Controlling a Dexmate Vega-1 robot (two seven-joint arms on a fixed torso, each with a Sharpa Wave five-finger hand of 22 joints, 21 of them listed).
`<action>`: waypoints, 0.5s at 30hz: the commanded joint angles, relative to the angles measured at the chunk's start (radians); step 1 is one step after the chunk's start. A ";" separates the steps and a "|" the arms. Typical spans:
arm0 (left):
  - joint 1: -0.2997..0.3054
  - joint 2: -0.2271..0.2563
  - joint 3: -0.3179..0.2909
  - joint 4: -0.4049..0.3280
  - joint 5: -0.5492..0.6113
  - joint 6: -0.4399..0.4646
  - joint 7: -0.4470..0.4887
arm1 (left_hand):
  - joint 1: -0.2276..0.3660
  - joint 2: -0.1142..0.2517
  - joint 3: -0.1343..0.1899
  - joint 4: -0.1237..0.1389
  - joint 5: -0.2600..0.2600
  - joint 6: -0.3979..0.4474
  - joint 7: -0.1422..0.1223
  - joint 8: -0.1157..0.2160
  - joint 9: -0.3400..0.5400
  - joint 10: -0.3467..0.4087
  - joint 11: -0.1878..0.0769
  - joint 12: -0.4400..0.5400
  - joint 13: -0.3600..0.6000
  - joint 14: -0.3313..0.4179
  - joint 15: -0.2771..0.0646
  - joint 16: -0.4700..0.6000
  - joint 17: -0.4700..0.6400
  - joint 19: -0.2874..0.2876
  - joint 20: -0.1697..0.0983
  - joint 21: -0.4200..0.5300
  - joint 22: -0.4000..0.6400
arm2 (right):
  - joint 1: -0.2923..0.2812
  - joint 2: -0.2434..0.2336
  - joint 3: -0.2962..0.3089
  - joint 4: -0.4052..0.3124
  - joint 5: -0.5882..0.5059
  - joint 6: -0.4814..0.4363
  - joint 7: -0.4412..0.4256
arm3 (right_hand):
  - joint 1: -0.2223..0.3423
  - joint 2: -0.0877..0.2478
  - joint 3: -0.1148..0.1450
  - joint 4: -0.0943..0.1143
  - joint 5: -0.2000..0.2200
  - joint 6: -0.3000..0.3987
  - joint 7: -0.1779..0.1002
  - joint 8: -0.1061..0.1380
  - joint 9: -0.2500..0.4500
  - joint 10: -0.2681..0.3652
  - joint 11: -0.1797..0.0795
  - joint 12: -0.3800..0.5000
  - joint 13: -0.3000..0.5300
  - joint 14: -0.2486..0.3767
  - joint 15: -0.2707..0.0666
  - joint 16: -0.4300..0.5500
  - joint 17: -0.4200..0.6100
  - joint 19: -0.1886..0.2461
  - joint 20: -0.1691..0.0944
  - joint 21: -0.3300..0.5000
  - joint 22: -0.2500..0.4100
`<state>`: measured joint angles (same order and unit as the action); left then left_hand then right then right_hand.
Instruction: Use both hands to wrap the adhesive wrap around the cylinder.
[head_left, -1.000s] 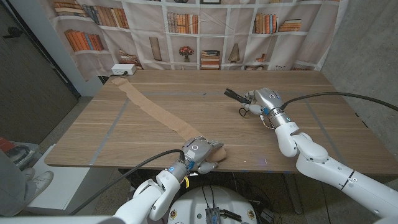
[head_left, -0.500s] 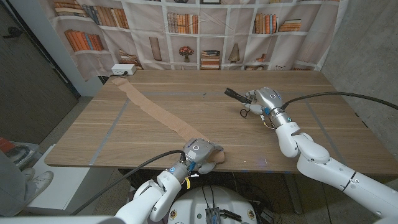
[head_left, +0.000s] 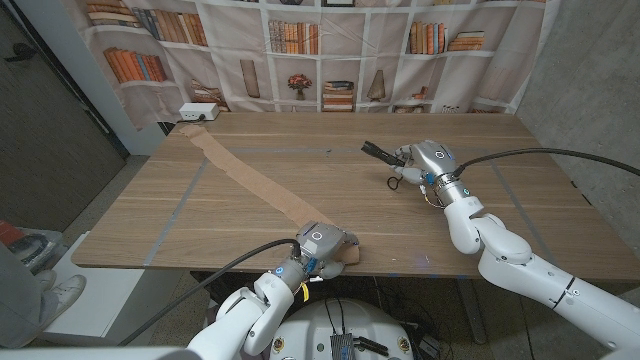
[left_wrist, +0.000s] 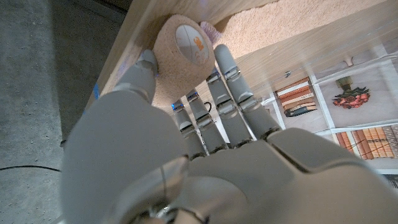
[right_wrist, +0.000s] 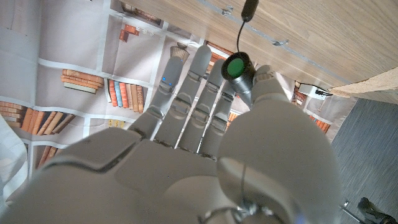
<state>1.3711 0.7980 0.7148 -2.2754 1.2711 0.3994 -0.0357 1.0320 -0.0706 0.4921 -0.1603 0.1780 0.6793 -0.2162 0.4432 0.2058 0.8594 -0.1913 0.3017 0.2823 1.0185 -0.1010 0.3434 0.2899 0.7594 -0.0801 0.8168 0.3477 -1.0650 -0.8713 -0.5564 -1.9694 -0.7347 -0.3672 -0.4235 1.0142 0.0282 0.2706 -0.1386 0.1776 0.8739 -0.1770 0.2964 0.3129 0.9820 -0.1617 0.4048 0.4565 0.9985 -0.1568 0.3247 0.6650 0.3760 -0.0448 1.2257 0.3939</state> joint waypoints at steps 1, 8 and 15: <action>0.022 -0.033 -0.011 0.009 0.008 0.052 0.021 | 0.173 0.128 -0.003 -0.007 0.002 0.236 0.052 0.011 0.011 0.139 -0.015 0.016 0.066 0.114 -0.142 0.013 0.045 0.002 -0.097 0.066 0.010 | 0.004 0.007 -0.003 0.002 -0.004 -0.003 -0.001 | 0.113 0.115 0.008 0.006 0.005 0.034 -0.028 0.001 0.004 0.034 -0.030 0.005 0.003 0.006 -0.083 -0.006 0.004 -0.002 -0.157 0.006 0.000; 0.028 -0.060 -0.029 -0.001 -0.019 0.100 0.076 | 0.192 0.132 -0.009 -0.002 -0.004 0.262 0.079 0.019 0.012 0.143 -0.013 0.019 0.081 0.120 -0.141 0.004 0.053 -0.015 -0.098 0.101 0.016 | 0.013 0.010 -0.002 0.003 -0.007 0.001 -0.003 | 0.113 0.115 0.008 0.006 0.005 0.034 -0.028 0.000 0.004 0.034 -0.029 0.004 0.004 0.006 -0.083 -0.007 0.005 -0.003 -0.157 0.006 -0.002; 0.020 -0.057 -0.040 0.009 -0.080 0.062 0.161 | 0.205 0.131 -0.017 0.003 -0.002 0.256 0.083 0.014 0.013 0.135 -0.014 -0.001 0.078 0.097 -0.142 -0.035 0.034 -0.010 -0.099 0.151 0.017 | 0.014 0.015 0.000 0.004 -0.007 0.000 -0.012 | 0.117 0.116 0.010 0.003 0.006 0.035 -0.028 -0.001 0.005 0.034 -0.029 0.003 0.004 0.006 -0.083 -0.009 0.006 -0.003 -0.158 0.008 -0.005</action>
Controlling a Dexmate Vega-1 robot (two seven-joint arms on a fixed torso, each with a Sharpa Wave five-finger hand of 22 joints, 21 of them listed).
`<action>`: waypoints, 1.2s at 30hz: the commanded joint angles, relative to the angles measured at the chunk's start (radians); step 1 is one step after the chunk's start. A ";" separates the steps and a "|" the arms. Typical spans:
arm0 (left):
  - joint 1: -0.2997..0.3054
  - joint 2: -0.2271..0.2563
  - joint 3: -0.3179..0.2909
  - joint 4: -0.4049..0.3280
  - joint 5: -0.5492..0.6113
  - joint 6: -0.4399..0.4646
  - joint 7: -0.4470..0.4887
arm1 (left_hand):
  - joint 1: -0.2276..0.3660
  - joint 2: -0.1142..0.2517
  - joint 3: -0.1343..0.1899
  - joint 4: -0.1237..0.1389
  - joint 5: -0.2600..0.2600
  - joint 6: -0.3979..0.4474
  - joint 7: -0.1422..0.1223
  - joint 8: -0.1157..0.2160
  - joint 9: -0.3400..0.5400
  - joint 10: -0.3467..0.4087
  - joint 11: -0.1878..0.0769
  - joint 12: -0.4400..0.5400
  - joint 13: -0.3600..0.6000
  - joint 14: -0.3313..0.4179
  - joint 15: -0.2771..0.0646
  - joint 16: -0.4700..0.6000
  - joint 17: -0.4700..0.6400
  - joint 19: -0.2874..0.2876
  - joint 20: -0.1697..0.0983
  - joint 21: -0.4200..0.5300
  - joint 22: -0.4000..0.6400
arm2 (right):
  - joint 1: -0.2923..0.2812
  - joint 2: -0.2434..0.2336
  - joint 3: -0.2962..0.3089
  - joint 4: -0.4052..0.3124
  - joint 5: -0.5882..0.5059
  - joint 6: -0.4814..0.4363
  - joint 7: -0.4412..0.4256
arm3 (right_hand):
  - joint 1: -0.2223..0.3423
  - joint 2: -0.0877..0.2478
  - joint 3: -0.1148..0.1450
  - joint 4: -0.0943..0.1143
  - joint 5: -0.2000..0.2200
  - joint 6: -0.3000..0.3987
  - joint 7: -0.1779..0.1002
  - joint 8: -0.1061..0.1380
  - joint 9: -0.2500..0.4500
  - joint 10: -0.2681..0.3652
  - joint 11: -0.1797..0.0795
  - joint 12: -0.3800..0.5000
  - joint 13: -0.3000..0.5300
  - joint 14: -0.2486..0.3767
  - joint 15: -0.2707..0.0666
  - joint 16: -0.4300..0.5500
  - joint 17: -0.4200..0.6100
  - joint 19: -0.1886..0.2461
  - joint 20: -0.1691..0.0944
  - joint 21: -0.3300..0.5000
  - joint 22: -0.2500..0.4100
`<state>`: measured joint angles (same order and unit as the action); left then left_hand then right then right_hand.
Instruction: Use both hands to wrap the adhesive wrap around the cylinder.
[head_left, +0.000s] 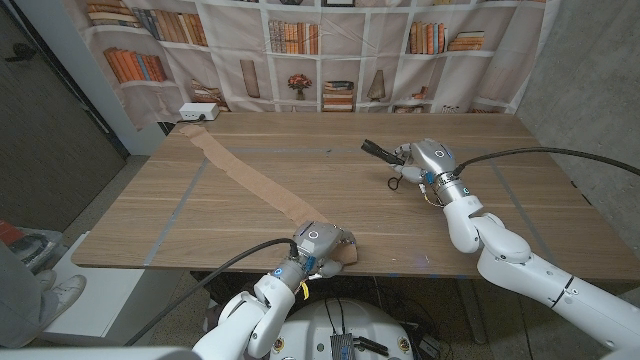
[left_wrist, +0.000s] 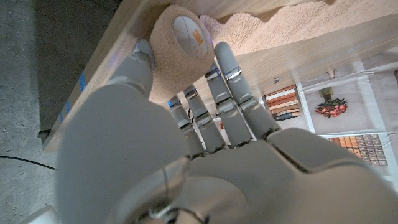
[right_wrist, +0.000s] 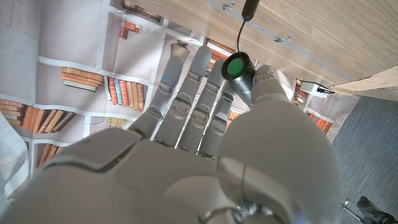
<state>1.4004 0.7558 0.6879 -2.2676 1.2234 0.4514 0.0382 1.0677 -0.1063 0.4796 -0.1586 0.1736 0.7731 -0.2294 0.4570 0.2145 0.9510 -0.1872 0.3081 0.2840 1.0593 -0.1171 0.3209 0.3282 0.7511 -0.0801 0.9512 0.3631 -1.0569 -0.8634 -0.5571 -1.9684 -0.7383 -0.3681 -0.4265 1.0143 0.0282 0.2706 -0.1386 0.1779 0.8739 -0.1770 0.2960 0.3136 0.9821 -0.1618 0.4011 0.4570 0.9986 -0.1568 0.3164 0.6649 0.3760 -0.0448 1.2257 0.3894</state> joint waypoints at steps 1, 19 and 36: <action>-0.007 -0.020 -0.017 -0.003 -0.040 0.017 0.094 | 0.171 0.166 -0.006 0.002 0.003 0.164 0.097 0.001 0.005 0.044 -0.018 -0.009 0.076 0.057 -0.126 -0.015 -0.007 0.000 -0.099 0.021 0.001 | 0.005 0.007 0.001 0.001 -0.004 -0.002 -0.007 | 0.117 0.116 0.010 0.004 0.005 0.036 -0.028 0.000 0.005 0.034 -0.029 0.006 0.004 0.006 -0.083 0.000 0.006 -0.003 -0.158 0.008 -0.001; -0.036 -0.055 -0.048 -0.005 -0.117 0.015 0.242 | 0.187 0.163 -0.021 0.009 0.016 0.143 0.117 0.023 0.048 0.050 -0.017 -0.039 0.072 0.081 -0.125 -0.044 -0.045 -0.005 -0.086 0.082 -0.014 | -0.002 0.009 0.013 0.012 0.013 0.000 -0.029 | 0.116 0.116 0.011 0.004 0.005 0.036 -0.028 -0.003 0.005 0.034 -0.029 0.004 0.006 0.006 -0.083 -0.003 0.008 -0.004 -0.157 0.008 -0.009; -0.120 -0.087 -0.090 0.011 -0.301 0.014 0.244 | 0.184 0.158 -0.032 0.018 0.019 0.100 0.114 0.035 0.084 0.064 -0.015 -0.059 0.064 0.095 -0.125 -0.049 -0.054 -0.031 -0.092 0.105 -0.034 | 0.014 0.008 0.011 0.029 0.011 0.006 -0.039 | 0.116 0.115 0.010 0.004 0.005 0.037 -0.028 -0.004 0.006 0.035 -0.029 0.002 0.006 0.007 -0.084 -0.004 0.011 0.000 -0.156 0.015 -0.013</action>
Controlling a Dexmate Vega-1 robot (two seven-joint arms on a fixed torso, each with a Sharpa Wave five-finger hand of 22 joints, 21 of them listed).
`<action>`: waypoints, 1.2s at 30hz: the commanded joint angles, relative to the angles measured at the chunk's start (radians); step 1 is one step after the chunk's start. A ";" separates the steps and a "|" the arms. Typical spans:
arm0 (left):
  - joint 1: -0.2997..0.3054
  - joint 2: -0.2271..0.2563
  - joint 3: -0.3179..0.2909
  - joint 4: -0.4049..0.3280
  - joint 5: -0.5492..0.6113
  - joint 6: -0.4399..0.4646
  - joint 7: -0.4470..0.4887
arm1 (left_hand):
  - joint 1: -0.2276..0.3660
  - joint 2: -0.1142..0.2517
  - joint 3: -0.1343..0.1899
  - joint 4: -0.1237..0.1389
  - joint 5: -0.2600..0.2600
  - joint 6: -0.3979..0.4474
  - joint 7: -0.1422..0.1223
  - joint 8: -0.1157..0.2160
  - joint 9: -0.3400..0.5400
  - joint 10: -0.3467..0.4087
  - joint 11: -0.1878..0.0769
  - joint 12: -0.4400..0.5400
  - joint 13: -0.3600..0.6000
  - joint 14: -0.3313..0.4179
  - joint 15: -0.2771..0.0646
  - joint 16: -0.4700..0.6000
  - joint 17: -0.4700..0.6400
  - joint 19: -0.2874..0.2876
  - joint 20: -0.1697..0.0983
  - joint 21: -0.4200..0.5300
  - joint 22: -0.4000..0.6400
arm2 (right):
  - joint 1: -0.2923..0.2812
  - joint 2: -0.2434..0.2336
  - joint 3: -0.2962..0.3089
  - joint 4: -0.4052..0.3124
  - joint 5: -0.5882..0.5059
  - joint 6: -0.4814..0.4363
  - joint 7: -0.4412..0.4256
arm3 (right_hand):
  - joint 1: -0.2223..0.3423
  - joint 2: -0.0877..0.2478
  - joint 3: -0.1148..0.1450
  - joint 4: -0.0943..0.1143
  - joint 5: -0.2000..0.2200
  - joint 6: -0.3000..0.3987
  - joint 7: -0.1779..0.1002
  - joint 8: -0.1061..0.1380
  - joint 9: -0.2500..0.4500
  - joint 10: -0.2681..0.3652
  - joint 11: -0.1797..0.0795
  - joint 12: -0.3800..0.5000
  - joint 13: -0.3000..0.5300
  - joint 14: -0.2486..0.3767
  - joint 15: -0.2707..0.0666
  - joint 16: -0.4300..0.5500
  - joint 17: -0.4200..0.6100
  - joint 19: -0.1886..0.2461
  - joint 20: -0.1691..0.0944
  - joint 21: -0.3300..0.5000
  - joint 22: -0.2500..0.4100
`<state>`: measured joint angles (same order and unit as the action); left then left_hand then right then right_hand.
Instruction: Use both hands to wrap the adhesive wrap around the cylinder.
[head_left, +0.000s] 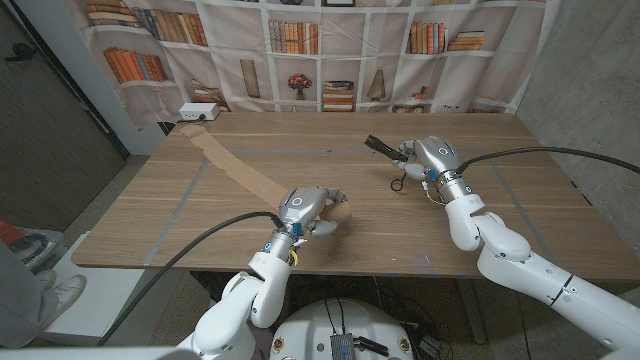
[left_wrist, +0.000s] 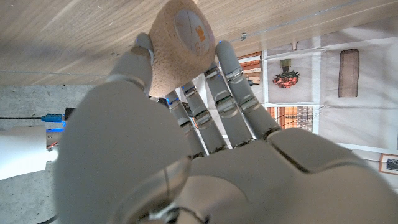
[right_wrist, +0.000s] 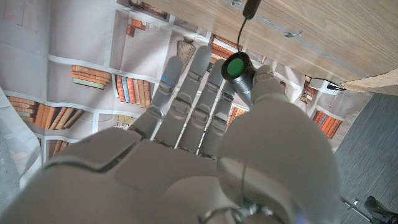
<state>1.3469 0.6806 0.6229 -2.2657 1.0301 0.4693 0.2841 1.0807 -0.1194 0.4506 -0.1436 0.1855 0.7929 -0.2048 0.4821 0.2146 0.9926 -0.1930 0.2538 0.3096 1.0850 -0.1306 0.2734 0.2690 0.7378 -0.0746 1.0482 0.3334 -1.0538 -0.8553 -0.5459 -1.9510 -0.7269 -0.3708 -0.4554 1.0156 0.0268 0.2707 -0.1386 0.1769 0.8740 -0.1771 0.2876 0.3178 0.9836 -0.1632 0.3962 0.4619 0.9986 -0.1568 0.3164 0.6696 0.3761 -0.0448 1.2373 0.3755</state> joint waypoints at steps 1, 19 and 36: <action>-0.072 -0.017 -0.026 0.015 -0.113 -0.006 0.010 | 0.170 0.172 -0.003 0.004 0.007 0.077 0.088 0.009 0.084 0.022 -0.009 -0.005 0.039 0.070 -0.111 -0.001 0.006 -0.020 -0.097 0.008 -0.005 | 0.012 0.000 0.001 0.011 -0.001 0.008 -0.012 | 0.114 0.116 0.009 0.004 0.006 0.037 -0.028 0.004 0.003 0.033 -0.028 0.007 0.002 0.007 -0.084 -0.004 0.006 0.001 -0.156 0.004 0.000; -0.146 0.001 -0.024 0.028 -0.176 -0.031 0.030 | 0.176 0.181 -0.009 0.006 0.013 0.102 0.113 0.024 0.084 0.012 -0.008 -0.021 0.052 0.048 -0.111 -0.010 0.012 -0.118 -0.060 0.008 -0.023 | 0.007 -0.017 0.022 -0.007 -0.017 0.006 -0.036 | 0.115 0.114 0.010 0.004 0.008 0.043 -0.028 0.001 -0.001 0.033 -0.028 -0.001 -0.005 0.003 -0.083 -0.009 0.007 -0.002 -0.156 0.006 -0.008; -0.149 0.010 -0.066 0.002 -0.253 -0.033 0.069 | 0.187 0.182 -0.017 0.003 0.012 0.119 0.117 0.032 0.076 0.019 -0.008 -0.028 0.054 0.037 -0.111 -0.012 0.019 -0.175 -0.054 0.020 -0.025 | -0.003 -0.049 0.036 -0.044 -0.046 0.023 -0.017 | 0.115 0.115 0.010 0.004 0.009 0.043 -0.028 -0.002 -0.002 0.031 -0.028 -0.003 -0.003 0.000 -0.083 -0.013 0.007 -0.004 -0.157 0.007 -0.015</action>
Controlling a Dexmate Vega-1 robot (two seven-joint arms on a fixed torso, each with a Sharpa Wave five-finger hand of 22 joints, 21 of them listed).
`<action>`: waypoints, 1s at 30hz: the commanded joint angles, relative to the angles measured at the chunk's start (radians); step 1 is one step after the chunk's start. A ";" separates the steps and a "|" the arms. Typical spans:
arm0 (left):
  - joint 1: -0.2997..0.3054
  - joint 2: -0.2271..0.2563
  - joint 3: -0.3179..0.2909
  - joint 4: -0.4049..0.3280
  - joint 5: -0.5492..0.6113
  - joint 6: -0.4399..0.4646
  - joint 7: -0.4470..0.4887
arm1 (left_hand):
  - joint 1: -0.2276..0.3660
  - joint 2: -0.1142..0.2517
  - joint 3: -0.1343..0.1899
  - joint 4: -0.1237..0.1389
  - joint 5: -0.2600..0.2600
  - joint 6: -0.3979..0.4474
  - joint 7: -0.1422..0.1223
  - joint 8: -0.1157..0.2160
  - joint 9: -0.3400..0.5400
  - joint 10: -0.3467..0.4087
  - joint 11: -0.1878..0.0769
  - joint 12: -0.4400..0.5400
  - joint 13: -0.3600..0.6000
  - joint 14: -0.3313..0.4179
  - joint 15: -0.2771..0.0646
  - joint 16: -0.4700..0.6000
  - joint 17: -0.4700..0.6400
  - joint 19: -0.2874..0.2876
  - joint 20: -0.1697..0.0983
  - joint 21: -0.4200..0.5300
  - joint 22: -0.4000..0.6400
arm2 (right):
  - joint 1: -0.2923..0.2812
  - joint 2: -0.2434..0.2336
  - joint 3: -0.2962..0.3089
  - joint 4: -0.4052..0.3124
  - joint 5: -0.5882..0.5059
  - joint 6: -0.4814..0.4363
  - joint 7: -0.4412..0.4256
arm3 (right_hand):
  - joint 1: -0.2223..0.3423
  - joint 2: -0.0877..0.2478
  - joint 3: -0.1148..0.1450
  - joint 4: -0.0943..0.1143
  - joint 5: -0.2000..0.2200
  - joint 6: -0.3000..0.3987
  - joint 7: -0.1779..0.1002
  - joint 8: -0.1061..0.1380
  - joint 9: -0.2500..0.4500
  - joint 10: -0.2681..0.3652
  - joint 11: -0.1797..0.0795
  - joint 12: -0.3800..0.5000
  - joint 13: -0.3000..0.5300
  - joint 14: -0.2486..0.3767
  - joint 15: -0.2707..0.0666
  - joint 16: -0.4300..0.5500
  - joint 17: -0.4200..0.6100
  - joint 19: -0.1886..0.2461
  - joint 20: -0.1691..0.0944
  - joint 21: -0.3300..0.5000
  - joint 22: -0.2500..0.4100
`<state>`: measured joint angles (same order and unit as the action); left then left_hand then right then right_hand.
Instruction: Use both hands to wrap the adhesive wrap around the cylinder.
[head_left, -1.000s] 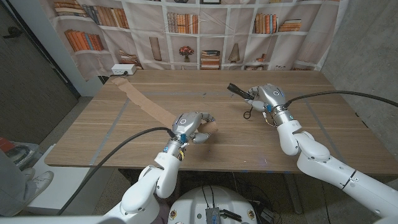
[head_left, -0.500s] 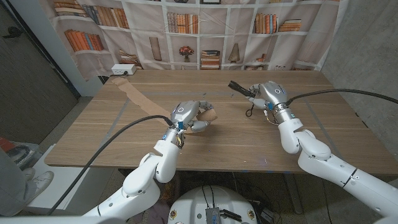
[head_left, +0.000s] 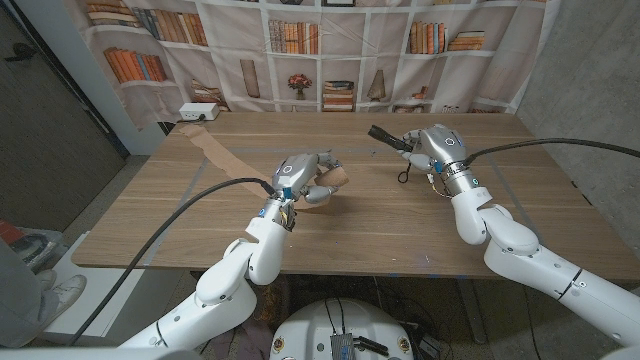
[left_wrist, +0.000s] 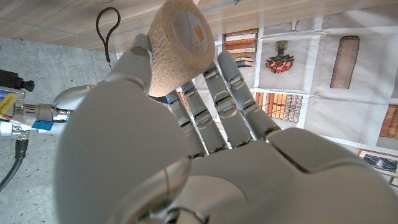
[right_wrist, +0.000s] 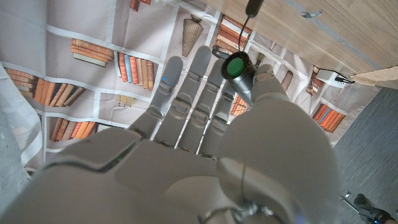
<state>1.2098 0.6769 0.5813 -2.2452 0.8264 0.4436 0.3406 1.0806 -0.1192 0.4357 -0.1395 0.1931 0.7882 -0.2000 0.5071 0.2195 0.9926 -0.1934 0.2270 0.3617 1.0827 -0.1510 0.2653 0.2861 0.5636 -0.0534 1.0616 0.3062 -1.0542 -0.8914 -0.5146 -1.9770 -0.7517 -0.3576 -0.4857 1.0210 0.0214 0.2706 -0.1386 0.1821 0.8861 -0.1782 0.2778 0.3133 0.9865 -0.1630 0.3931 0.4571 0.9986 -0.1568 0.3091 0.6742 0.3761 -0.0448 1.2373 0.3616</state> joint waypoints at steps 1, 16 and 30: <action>-0.013 0.014 -0.024 -0.020 -0.048 -0.005 0.014 | 0.187 0.182 -0.002 -0.001 0.004 0.123 0.112 0.007 0.071 0.019 -0.007 -0.001 0.003 0.039 -0.090 -0.004 0.002 -0.003 -0.075 0.007 0.002 | -0.002 -0.013 0.004 -0.018 -0.026 0.010 0.014 | 0.110 0.120 0.010 0.004 0.004 0.031 -0.027 0.007 0.003 0.028 -0.028 0.000 0.003 0.000 -0.083 -0.006 0.003 -0.004 -0.157 0.007 -0.001; -0.011 0.031 -0.127 0.005 -0.335 -0.124 -0.006 | 0.193 0.189 -0.006 -0.001 0.002 0.128 0.110 0.010 0.067 0.022 -0.007 -0.002 0.008 0.038 -0.090 -0.001 0.008 -0.029 -0.071 0.016 0.001 | -0.012 -0.019 0.012 -0.034 -0.045 0.007 0.034 | 0.110 0.120 0.009 0.005 0.005 0.032 -0.027 0.005 0.003 0.028 -0.028 -0.001 0.005 0.000 -0.083 -0.009 0.004 -0.006 -0.157 0.009 -0.007; -0.043 0.083 -0.156 0.020 -0.395 -0.204 0.007 | 0.195 0.191 -0.010 0.000 -0.001 0.128 0.114 0.011 0.063 0.025 -0.007 -0.003 0.012 0.037 -0.090 0.001 0.014 -0.033 -0.072 0.030 -0.001 | -0.026 -0.036 0.022 -0.051 -0.060 0.021 0.046 | 0.111 0.120 0.009 0.005 0.005 0.033 -0.027 0.003 0.003 0.029 -0.028 -0.003 0.005 0.001 -0.083 -0.010 0.005 -0.008 -0.157 0.012 -0.012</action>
<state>1.1877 0.7233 0.4596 -2.2472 0.5215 0.3317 0.3436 1.0806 -0.1192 0.4289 -0.1408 0.1887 0.7932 -0.2051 0.5113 0.2195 1.0069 -0.1965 0.2152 0.3691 1.0846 -0.1522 0.2651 0.2953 0.5356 -0.0528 1.0847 0.3064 -1.0705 -0.9152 -0.5004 -2.0146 -0.7986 -0.3479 -0.4502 1.0181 0.0244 0.2706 -0.1386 0.1807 0.8860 -0.1783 0.2813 0.3128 0.9867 -0.1631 0.3892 0.4597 0.9986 -0.1568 0.3015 0.6740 0.3725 -0.0412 1.2424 0.3477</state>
